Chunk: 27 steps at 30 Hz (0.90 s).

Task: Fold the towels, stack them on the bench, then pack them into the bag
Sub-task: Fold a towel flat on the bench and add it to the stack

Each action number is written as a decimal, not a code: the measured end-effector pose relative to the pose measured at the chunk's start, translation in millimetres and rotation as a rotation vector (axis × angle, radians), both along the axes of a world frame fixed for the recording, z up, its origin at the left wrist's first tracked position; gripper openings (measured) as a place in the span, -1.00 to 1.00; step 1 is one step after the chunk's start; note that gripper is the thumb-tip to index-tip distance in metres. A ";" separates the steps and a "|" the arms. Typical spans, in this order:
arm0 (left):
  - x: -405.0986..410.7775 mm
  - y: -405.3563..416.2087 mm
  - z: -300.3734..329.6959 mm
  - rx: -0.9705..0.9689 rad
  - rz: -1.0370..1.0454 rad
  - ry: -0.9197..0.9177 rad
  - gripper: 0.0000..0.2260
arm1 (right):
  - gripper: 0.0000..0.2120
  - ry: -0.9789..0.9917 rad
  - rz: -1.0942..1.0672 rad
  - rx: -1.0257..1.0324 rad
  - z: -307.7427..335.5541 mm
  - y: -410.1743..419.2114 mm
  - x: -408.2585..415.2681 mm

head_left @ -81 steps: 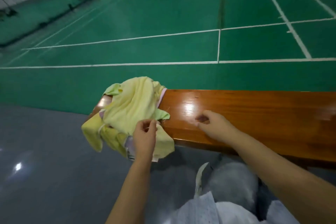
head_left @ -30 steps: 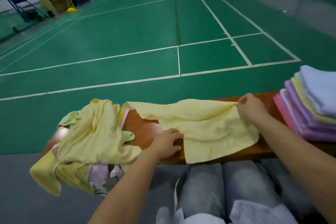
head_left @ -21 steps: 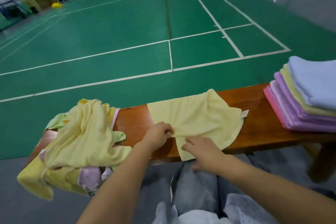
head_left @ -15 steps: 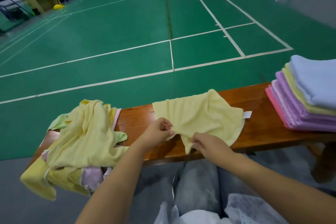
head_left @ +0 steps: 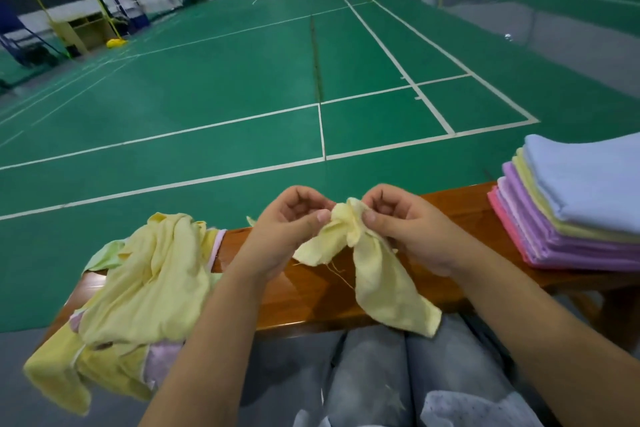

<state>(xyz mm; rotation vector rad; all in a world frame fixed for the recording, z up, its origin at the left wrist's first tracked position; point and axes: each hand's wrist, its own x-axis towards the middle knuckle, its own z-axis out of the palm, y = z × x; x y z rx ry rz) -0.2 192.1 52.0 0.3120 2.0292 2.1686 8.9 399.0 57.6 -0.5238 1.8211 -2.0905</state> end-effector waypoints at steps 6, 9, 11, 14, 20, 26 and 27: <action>-33.2 8.6 -56.7 -0.595 -0.168 -0.224 -0.76 | -0.85 -0.030 -0.165 -0.079 28.0 42.9 3.6; -43.5 16.0 -88.4 -0.924 -0.308 -0.331 -0.64 | -0.89 -0.047 -0.336 -0.149 31.3 68.8 1.2; -46.7 16.4 -104.3 -1.107 -0.337 -0.299 -0.50 | -0.95 -0.087 -0.476 -0.234 29.2 87.4 -2.9; -43.2 15.6 -118.2 -1.298 -0.343 -0.026 -0.53 | -0.88 -0.157 -0.677 -0.278 24.3 106.9 -11.0; -35.8 23.4 -116.5 -1.164 -0.146 -0.041 -0.77 | -0.92 -0.158 -0.915 -0.041 0.8 104.9 -32.2; -21.2 36.5 -74.7 -0.519 -0.346 -0.276 -0.80 | -0.91 0.022 -0.932 0.447 -25.2 67.8 -31.5; -20.8 42.6 -70.6 -0.433 -0.367 -0.299 -0.82 | -0.92 0.050 -0.905 0.493 -30.7 60.5 -29.9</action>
